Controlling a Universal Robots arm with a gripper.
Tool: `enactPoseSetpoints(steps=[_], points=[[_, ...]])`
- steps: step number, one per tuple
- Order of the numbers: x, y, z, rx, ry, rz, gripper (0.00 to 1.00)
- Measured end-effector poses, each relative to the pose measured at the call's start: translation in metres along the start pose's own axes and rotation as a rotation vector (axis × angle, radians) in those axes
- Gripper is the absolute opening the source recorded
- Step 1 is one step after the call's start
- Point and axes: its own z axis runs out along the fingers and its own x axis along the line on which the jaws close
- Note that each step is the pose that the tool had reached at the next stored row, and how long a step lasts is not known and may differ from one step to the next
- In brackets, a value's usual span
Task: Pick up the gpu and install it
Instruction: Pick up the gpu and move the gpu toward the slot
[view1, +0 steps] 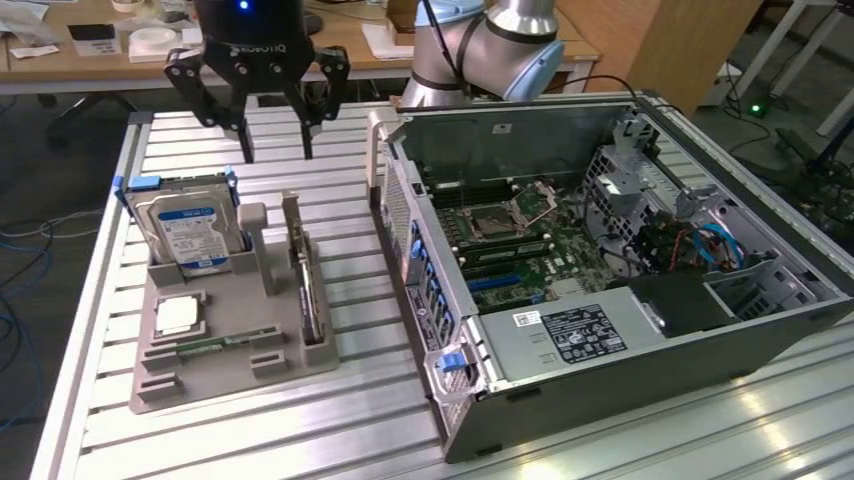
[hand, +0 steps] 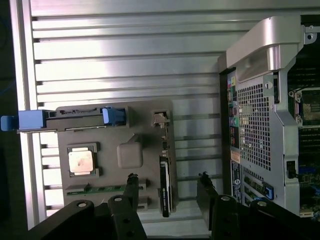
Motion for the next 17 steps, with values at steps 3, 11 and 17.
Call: enactPoseSetpoints(steps=[3, 11, 17], points=[[0.0, -0.0026, 0.0014, -0.0001, 0.0016, -0.007, 0.59], [-0.001, -0.0175, 0.0047, -0.0002, 0.004, -0.013, 0.59], [-0.001, -0.0199, 0.0112, -0.0001, 0.004, -0.013, 0.59]])
